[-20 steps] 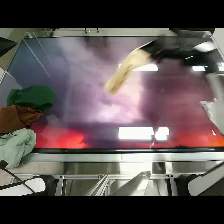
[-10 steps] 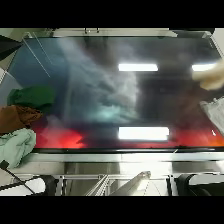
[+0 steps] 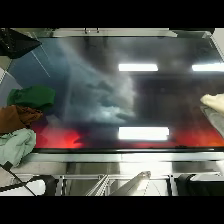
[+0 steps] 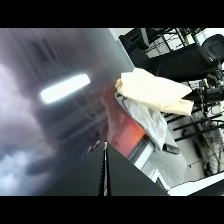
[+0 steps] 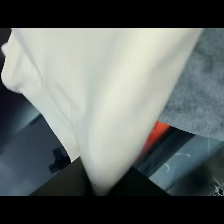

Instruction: Fold the shirts.

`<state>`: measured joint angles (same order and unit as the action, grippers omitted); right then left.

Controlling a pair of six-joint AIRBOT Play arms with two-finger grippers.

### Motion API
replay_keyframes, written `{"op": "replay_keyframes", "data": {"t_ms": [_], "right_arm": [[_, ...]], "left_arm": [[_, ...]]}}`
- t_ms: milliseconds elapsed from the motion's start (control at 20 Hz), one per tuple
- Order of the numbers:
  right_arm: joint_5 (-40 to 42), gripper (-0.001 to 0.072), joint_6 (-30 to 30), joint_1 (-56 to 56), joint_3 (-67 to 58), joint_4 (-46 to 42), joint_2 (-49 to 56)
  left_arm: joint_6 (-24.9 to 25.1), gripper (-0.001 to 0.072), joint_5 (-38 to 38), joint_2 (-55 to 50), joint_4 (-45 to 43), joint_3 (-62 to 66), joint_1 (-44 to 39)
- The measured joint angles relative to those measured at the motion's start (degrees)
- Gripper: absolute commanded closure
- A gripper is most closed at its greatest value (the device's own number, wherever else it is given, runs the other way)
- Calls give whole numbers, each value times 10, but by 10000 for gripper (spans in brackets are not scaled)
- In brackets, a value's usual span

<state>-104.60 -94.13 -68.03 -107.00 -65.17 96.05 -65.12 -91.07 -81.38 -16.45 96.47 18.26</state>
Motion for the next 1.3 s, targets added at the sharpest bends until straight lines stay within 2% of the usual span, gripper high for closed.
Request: {"op": "replay_keyframes", "data": {"t_ms": [50, 100, 150, 250, 300, 350, 400, 500, 750, 900, 1100, 1300], "right_arm": [[-2, 410, 0, -10, 9, -7, 0], [-2, 179, 0, -17, 21, -13, 1], [-5, 102, 0, -23, 36, -19, 2], [-6, 109, -2, -28, 61, -21, 3], [-7, 119, -4, -30, 69, -20, 2], [-7, 254, -4, -31, 75, -16, 0], [-7, 470, -4, -31, 78, -9, -4], [-7, 696, -6, -32, 78, 22, -11], [12, 698, 14, 23, 77, 224, -49], [37, 698, 59, 115, 84, 285, -99], [71, 698, 113, 286, 153, 292, -224], [139, 697, 138, 465, 325, 205, -407]], "left_arm": [[0, 685, 1, 0, 0, 0, -2], [0, 685, 3, 0, 0, 0, -4], [0, 685, 3, 0, 0, 0, -5], [-4, 685, 5, 0, 0, 0, -7], [-4, 685, 5, 0, 0, 0, -7], [-5, 685, 5, 0, 0, 0, -7], [-8, 684, 5, 0, 0, 0, -7], [-8, 684, 6, 0, 0, 0, -7], [-2, 685, 20, 0, 8, 18, -8], [27, 686, 5, 12, 11, 42, -10], [49, 685, -32, 100, 11, -69, -12], [71, 685, -20, 269, 9, -332, -12]]}}
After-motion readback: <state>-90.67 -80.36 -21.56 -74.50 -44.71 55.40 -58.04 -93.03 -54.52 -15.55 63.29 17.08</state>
